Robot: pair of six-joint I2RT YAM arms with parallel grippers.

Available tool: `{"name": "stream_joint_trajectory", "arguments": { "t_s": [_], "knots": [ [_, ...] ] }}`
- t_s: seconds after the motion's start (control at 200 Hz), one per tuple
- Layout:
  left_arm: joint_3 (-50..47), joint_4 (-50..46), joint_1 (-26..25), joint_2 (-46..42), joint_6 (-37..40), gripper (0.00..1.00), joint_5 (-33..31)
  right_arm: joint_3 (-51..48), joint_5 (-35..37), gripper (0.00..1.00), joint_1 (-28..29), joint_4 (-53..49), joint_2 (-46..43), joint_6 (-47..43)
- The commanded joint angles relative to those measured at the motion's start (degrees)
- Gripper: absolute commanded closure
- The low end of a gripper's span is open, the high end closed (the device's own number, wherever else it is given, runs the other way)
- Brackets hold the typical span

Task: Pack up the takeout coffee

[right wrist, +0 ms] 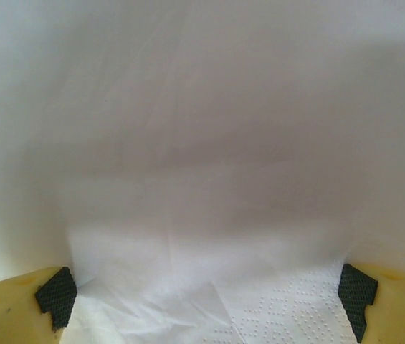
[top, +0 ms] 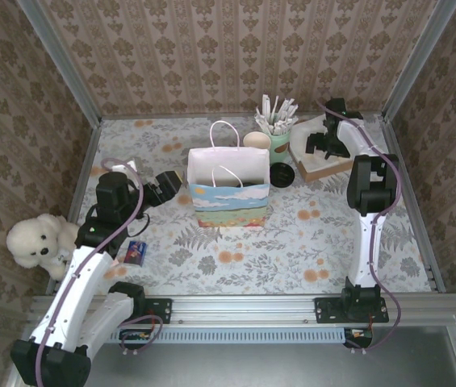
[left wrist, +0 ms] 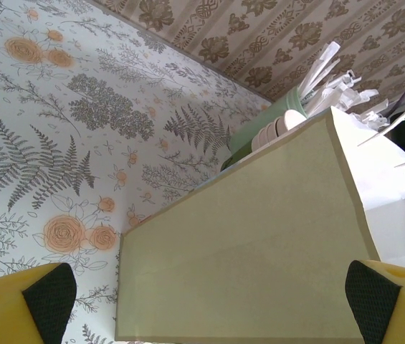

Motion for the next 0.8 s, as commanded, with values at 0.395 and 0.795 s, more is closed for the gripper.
{"name": "stream_joint_trajectory", "arguments": {
  "t_s": [0.395,0.795],
  "knots": [
    [-0.07,0.77,0.35,1.35,0.21,0.00,-2.10,23.44,1.60,0.02,-1.58,-1.67,13.10,3.84],
    [0.37,1.33,0.36,3.94,0.05,0.00,-1.38,24.77,5.07,0.58,-1.19,0.04,14.79,2.39]
  ]
}}
